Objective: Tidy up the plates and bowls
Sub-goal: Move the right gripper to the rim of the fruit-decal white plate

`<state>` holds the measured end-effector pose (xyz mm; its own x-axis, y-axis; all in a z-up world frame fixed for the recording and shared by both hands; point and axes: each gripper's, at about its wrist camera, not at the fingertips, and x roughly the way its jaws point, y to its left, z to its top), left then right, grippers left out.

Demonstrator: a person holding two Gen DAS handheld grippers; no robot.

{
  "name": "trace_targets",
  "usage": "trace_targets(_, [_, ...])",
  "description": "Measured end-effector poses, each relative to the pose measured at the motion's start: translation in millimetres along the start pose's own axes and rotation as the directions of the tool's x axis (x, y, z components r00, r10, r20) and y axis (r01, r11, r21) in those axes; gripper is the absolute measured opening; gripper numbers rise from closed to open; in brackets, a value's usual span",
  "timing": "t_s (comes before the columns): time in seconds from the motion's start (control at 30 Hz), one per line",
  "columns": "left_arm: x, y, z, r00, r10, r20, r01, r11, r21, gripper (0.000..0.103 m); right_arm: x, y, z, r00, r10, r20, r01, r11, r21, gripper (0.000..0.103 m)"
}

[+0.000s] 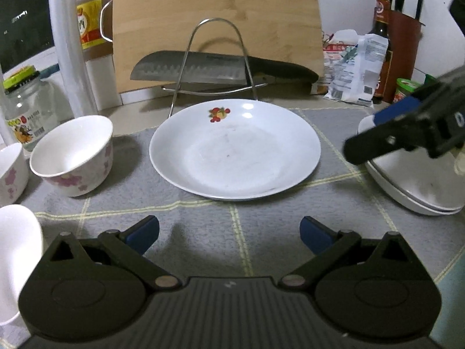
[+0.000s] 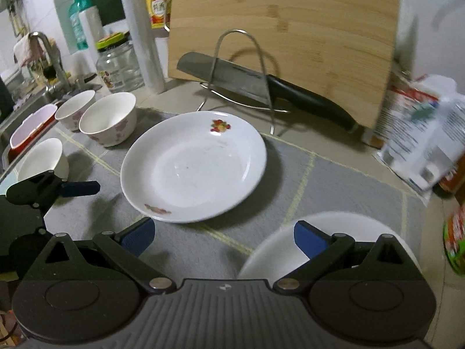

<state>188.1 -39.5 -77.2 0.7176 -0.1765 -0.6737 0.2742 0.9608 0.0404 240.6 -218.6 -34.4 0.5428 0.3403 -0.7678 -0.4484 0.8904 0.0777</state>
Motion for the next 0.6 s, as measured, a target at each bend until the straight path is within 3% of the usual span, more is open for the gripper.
trace_targets(0.3, [18, 11, -2, 0.997, -0.062, -0.040, 0.061, 0.998, -0.022, 0.102, 38, -4, 31, 0.996, 0.045, -0.074, -0.046, 0.999, -0.006, 0.103])
trace_targets(0.6, [26, 14, 3, 0.998, -0.056, -0.026, 0.057, 0.998, 0.019, 0.102, 80, -18, 51, 0.983, 0.073, -0.171, -0.074, 0.997, -0.002, 0.103])
